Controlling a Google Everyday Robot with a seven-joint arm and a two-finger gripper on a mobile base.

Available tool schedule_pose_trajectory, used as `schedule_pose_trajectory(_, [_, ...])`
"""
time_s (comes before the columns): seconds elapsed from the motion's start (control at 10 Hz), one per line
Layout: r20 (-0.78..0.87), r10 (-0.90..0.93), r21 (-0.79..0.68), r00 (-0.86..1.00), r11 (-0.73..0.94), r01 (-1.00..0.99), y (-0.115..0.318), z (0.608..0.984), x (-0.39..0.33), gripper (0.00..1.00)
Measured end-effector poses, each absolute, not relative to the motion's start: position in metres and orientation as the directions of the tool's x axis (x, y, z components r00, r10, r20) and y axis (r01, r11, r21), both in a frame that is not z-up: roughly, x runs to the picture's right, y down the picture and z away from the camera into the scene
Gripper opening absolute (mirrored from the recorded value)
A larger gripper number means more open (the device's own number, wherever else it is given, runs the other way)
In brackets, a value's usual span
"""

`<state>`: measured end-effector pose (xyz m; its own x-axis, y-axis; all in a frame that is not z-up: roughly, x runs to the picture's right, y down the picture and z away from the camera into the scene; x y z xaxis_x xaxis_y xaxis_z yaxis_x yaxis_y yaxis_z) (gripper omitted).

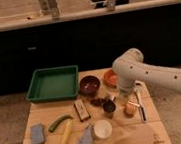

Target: Place fork in red bowl

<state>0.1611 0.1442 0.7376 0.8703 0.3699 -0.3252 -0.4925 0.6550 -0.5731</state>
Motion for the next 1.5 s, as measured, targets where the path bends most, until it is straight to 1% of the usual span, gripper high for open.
schedule_pose_trajectory(0.9, [-0.330, 0.364, -0.573, 0.871, 0.656, -0.492, 0.144, 0.740, 0.162, 0.00])
schedule_pose_trajectory(1.2, [-0.324, 0.360, -0.557, 0.875, 0.675, -0.484, 0.113, 0.761, 0.145, 0.00])
schedule_pose_trajectory(1.5, [-0.332, 0.349, -0.552, 0.876, 0.681, -0.481, 0.095, 0.777, 0.139, 0.00])
